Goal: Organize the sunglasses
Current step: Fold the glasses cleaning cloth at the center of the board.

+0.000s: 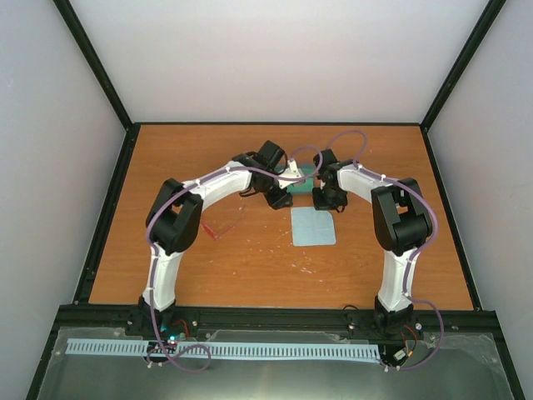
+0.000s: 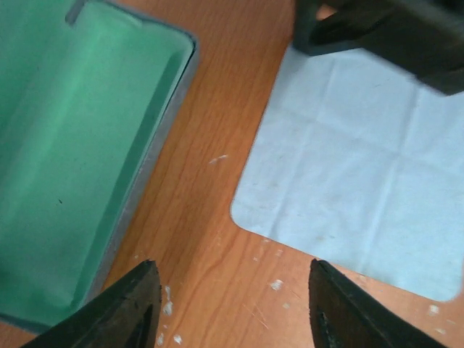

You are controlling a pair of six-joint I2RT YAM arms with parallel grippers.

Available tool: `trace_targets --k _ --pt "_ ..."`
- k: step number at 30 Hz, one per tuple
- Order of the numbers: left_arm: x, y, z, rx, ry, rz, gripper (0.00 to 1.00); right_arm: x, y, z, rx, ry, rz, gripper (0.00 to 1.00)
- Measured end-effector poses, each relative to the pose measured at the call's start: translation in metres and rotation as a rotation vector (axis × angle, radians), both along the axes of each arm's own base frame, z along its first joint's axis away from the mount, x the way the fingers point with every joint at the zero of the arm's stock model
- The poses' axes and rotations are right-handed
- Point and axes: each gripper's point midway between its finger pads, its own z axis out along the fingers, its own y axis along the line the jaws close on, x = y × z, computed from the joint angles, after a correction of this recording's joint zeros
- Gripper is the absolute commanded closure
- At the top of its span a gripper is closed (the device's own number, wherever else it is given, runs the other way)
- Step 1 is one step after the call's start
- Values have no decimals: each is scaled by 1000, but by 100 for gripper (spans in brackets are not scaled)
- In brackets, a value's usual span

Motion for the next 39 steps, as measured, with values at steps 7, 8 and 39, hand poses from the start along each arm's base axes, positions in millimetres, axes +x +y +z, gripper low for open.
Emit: trace_targets --k 7,8,39 --pt "7 -3 -35 77 29 17 50 1 1 0 17 0 -3 97" --pt "6 -4 -36 79 29 15 51 1 1 0 19 1 -3 97" --pt "-3 -19 -66 131 55 11 69 8 2 1 78 -26 -19 97"
